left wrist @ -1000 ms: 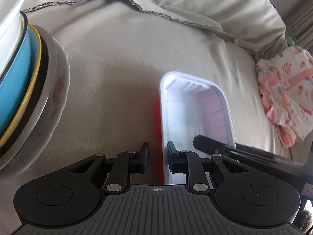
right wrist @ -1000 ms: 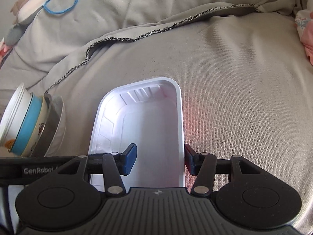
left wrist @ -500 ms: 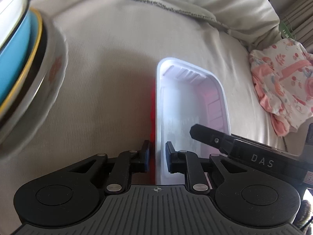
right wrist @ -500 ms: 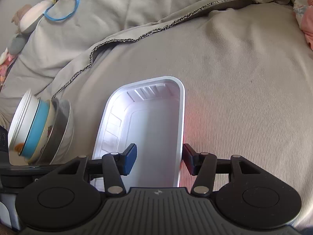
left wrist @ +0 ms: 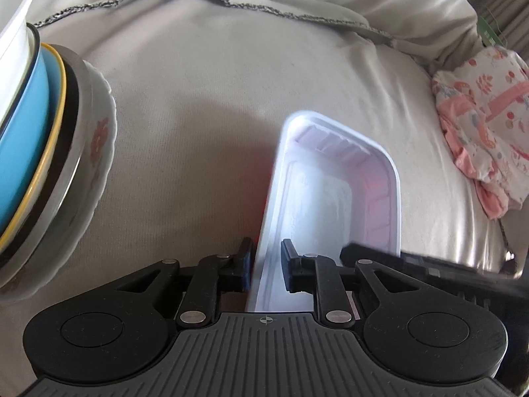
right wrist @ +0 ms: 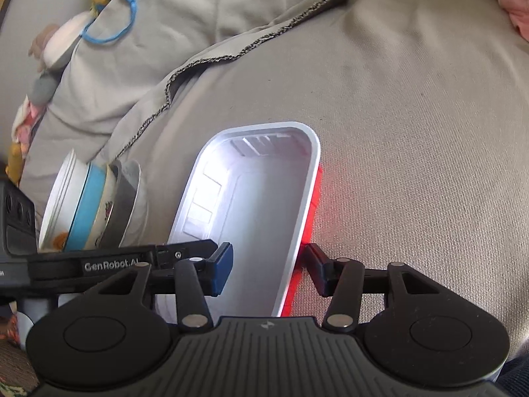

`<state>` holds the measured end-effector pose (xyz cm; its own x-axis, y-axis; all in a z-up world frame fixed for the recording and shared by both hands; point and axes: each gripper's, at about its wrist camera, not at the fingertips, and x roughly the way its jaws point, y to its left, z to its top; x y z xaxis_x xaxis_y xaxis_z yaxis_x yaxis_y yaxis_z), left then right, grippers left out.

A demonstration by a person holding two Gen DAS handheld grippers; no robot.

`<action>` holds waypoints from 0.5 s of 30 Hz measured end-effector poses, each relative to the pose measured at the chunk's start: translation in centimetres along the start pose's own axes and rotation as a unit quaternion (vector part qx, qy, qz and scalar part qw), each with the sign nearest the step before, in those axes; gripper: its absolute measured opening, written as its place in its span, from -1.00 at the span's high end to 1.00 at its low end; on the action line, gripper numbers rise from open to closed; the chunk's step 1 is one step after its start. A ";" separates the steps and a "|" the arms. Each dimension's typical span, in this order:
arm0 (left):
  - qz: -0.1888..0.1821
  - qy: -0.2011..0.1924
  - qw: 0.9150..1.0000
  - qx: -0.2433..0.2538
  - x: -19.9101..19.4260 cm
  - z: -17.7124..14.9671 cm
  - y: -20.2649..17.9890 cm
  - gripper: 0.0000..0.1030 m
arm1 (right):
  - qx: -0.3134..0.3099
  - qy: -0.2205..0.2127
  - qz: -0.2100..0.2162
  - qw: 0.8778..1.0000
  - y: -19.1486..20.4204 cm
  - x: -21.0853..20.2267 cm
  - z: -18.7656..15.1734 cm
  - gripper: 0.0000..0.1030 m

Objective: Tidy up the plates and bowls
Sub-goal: 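Grasp the rim of the white red-rimmed tray with both tools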

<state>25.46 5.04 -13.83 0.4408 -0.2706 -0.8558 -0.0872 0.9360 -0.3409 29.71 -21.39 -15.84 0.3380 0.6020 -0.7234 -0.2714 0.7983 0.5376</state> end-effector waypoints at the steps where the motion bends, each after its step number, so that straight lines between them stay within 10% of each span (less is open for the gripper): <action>1: -0.001 0.007 1.000 0.005 -0.2 -0.3 0.0 0.59 | 0.001 -0.001 -0.002 1.000 -0.1 0.0 0.0 0.15; 15: 0.006 0.002 1.000 0.008 0.1 0.5 -0.5 0.53 | -0.014 -0.003 -0.013 1.000 0.6 -0.1 -0.3 0.20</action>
<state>25.97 4.67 -13.59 0.4365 -0.2597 -0.8614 -0.0775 0.9430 -0.3236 29.22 -20.92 -15.61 0.3501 0.5816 -0.7343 -0.2877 0.8127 0.5066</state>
